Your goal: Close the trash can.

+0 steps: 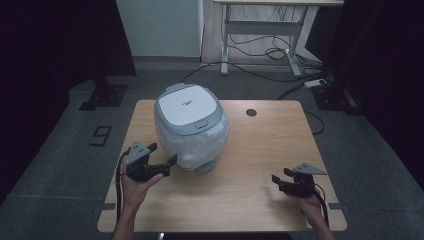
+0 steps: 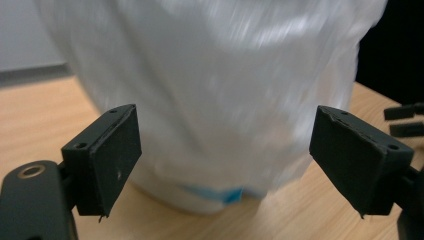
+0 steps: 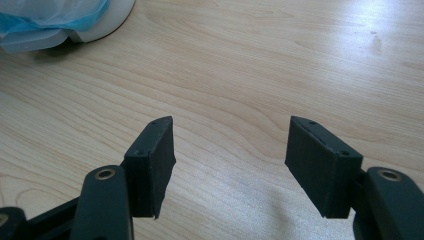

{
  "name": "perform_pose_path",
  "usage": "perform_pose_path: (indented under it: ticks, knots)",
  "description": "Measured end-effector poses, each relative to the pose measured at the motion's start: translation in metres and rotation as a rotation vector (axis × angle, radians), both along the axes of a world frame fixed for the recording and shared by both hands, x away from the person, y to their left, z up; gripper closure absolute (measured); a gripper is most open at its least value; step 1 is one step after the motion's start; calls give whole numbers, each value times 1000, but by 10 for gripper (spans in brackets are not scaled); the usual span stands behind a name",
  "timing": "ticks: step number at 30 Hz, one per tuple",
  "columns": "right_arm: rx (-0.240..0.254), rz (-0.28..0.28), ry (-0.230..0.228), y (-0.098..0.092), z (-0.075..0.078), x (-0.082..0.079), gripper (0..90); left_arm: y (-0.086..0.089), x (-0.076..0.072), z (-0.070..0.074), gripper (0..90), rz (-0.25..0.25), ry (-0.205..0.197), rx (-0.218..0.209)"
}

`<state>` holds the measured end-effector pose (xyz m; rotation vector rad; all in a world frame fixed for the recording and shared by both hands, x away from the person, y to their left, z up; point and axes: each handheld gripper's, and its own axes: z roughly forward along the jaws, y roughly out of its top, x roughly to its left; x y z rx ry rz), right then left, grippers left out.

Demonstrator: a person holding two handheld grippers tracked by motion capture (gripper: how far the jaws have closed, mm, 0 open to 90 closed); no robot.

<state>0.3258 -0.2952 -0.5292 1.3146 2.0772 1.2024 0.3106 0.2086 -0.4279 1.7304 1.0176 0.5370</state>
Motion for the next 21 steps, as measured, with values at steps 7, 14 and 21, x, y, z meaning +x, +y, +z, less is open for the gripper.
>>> perform_pose_path:
  ticks: [7,14,21]
  knots:
    - [-13,0,8,1,-3,1,355,9,1,-27,134,26,65,22]
    - [-22,-4,8,1,-3,1,347,9,3,-31,135,29,77,20]
    - [-29,-13,15,1,-3,2,334,10,8,-43,135,52,111,20]
